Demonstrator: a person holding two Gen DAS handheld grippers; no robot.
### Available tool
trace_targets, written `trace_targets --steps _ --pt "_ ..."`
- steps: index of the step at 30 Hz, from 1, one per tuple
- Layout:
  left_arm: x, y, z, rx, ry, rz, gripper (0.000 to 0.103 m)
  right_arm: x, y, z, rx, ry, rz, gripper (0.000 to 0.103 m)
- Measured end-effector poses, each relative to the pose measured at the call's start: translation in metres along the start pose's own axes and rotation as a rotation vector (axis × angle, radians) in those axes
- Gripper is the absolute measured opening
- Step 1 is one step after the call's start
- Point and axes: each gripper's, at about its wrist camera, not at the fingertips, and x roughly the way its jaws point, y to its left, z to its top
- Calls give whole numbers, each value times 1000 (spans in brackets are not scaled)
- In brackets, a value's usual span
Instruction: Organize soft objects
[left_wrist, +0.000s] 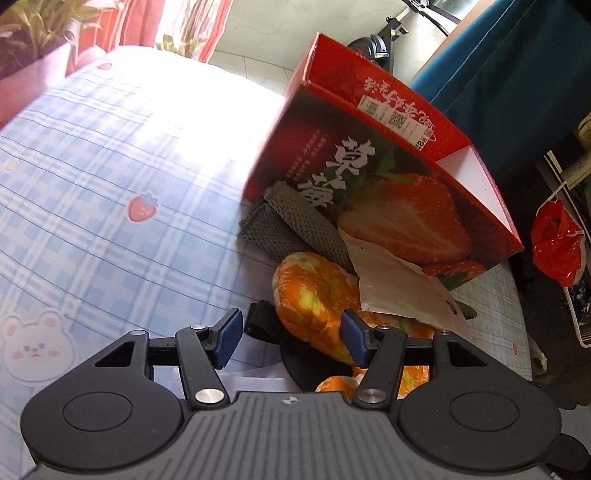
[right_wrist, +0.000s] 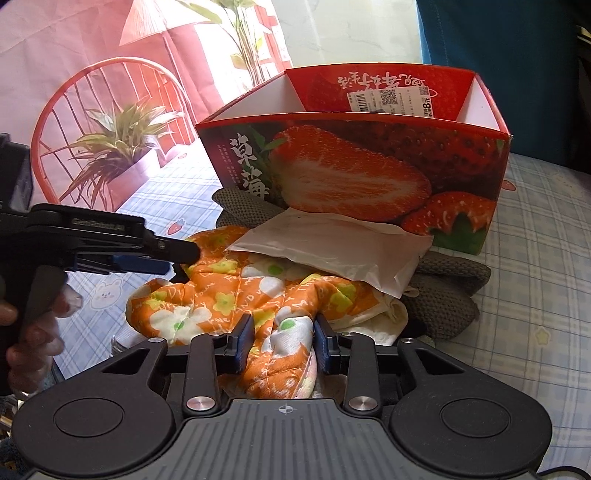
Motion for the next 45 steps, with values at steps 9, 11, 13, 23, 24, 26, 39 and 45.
trace_targets --steps 9,11,13,23,24,26,39,45 --pt "-7 8 0 -29 -5 -45 60 0 0 0 -1 -2 2 31" --pt "-13 16 1 -58 -16 -56 59 0 0 -1 0 -5 2 31" --pt "-17 22 2 -84 -24 -65 53 0 -1 -1 1 -6 3 31" --pt "-10 38 5 -210 -13 -148 46 0 0 0 -1 -6 1 31" --pt "-11 37 5 -211 -20 -159 46 0 -1 0 -3 -6 1 31" --pt "-12 33 8 -203 -37 -168 46 0 -1 0 -2 -5 2 31" --pt "24 -8 18 -27 18 -67 35 1 1 1 -9 -2 -5 32" --pt "5 -25 22 56 -42 -53 22 -1 -1 2 -6 -10 8 27"
